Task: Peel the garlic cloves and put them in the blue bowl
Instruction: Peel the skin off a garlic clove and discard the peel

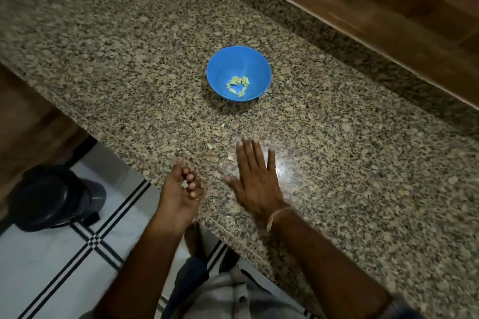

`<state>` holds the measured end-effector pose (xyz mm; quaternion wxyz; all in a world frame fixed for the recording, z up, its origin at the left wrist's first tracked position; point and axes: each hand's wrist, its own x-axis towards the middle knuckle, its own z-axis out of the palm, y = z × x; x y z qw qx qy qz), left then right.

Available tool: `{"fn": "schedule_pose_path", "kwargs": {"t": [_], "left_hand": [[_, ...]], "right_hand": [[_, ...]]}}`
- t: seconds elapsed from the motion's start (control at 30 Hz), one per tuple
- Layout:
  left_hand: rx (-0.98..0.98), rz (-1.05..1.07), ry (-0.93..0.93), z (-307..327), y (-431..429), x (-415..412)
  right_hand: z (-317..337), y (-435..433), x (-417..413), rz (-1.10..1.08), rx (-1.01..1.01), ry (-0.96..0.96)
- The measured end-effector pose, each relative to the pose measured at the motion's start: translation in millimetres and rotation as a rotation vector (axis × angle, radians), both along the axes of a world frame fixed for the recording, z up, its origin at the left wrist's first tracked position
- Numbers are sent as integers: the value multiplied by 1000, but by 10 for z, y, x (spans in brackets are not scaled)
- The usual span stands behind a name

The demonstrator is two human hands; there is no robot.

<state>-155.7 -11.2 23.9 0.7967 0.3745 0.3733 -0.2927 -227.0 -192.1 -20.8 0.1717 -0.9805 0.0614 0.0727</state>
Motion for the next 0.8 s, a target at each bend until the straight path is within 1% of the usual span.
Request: {"fn": "schedule_pose_path", "kwargs": {"t": [0.07, 0.13, 0.23, 0.3, 0.4, 0.47, 0.5, 0.57, 0.6, 0.67, 0.73, 0.8], "left_hand": [[-19, -6, -22, 2, 42, -40], [-32, -9, -39, 9, 67, -61], [-7, -14, -50, 16, 54, -71], [10, -13, -50, 24, 37, -56], [19, -11, -45, 21, 50, -63], [34, -20, -49, 3, 55, -88], [36, -28, -50, -7, 53, -98], [28, -38, -50, -21, 49, -120], [25, -38, -49, -21, 54, -132], [22, -34, -44, -9, 71, -154], [21, -41, -43, 5, 77, -177], [18, -48, -43, 15, 86, -189]], "right_hand": [[36, -91, 225, -6, 105, -38], [62, -211, 433, 71, 166, -78], [37, -320, 797, 250, 105, -72], [-3, -321, 881, 305, 46, -48], [0, -325, 490, 337, 56, -34], [61, -277, 124, 344, 103, -20], [104, -256, 3, 318, 167, -13], [133, -277, -89, 191, 273, -7], [127, -322, -86, 122, 253, -2], [65, -439, -42, 71, 101, 9], [-4, -452, -18, 112, -22, 32], [4, -341, -60, 181, -51, 42]]}}
